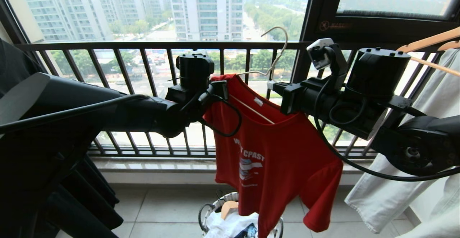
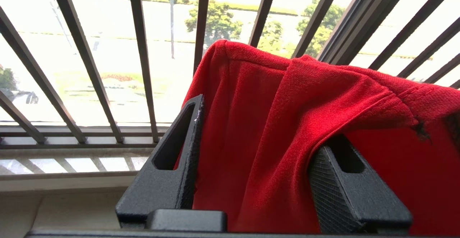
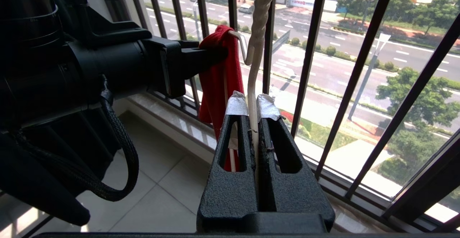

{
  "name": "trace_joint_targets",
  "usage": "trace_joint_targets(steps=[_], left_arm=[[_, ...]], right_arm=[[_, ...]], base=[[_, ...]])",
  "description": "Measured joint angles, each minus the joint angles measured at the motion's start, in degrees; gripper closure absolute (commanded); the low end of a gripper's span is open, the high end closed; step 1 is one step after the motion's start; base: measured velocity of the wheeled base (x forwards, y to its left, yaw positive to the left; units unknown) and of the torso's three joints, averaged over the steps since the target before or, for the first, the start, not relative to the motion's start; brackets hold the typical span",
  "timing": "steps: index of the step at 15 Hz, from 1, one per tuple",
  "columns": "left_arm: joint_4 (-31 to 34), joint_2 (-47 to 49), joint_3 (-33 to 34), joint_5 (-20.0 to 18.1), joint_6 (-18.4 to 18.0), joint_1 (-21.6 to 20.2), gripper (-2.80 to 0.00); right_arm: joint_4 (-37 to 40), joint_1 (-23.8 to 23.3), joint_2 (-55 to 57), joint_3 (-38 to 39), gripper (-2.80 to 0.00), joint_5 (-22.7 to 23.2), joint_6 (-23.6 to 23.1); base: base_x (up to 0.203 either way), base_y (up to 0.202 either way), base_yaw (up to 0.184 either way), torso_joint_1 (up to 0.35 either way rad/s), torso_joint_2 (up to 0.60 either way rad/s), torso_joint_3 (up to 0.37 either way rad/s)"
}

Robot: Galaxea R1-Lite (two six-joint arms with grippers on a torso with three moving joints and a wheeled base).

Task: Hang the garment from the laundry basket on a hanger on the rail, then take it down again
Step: Take the clothes off the clothes rack

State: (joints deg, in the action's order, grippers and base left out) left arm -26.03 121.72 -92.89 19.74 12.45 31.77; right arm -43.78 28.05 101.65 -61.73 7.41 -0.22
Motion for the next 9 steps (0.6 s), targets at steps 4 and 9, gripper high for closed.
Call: trace_joint_targets(steps=[4, 9], left_arm=[[-0.02, -0.95, 0.33, 0.00, 0.10, -0.32, 0.00], [-0.01, -1.98, 0.87, -0.01, 0.01, -0.54, 0.00]], right_arm=[[0.00, -0.11, 0.71, -0.38, 0.00, -0.43, 0.00], [-0.04, -1.14, 2.71, -1.50, 0.00, -0.88, -0.11]], base=[[0.000, 0.000, 0.000, 0.000, 0.00, 0.000], [0.000, 0.000, 0.000, 0.000, 0.00, 0.000]])
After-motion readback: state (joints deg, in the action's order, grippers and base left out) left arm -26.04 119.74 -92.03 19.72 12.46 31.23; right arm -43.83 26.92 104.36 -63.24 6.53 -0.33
